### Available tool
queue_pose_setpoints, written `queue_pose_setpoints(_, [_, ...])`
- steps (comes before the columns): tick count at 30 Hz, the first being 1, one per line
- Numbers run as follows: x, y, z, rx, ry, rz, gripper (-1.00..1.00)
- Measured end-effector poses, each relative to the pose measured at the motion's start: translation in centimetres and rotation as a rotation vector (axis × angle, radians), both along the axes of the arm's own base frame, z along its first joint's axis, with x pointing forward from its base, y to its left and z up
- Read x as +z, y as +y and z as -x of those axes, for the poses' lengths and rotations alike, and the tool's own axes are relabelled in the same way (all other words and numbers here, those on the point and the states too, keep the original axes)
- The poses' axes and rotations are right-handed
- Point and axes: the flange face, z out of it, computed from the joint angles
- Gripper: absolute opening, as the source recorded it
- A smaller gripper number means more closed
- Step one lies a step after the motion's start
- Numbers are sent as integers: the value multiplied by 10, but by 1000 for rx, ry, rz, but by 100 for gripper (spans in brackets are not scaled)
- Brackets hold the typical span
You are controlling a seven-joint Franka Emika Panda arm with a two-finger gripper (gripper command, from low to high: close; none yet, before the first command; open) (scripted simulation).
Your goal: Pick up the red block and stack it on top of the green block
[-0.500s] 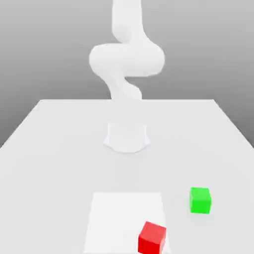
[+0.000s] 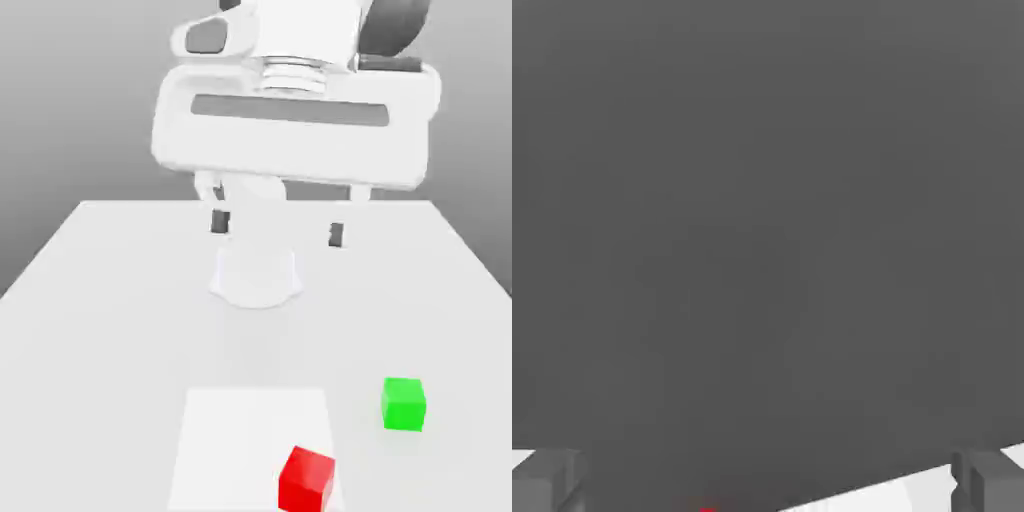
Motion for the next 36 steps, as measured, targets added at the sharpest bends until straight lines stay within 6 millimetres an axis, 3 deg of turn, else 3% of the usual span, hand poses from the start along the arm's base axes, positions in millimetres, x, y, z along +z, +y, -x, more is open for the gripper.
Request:
queue_pose_setpoints(4, [-74, 7, -4, -52, 103, -34, 0])
queue_pose_setpoints(9, [-162, 19, 6, -119, 230, -92, 0])
queue_pose_setpoints(15, [-248, 27, 14, -153, 290, -125, 0])
queue_pose_setpoints(16, [-260, 27, 15, -152, 291, -125, -100])
queue_pose_setpoints(23, [-261, 27, 15, -152, 289, -125, -100])
queue_pose_setpoints(28, [-206, 31, 17, -138, 291, -125, -100])
queue_pose_setpoints(32, [-182, 81, 48, 59, 298, -118, -100])
queue_pose_setpoints(36, [-169, 137, 93, 298, 308, -85, -100])
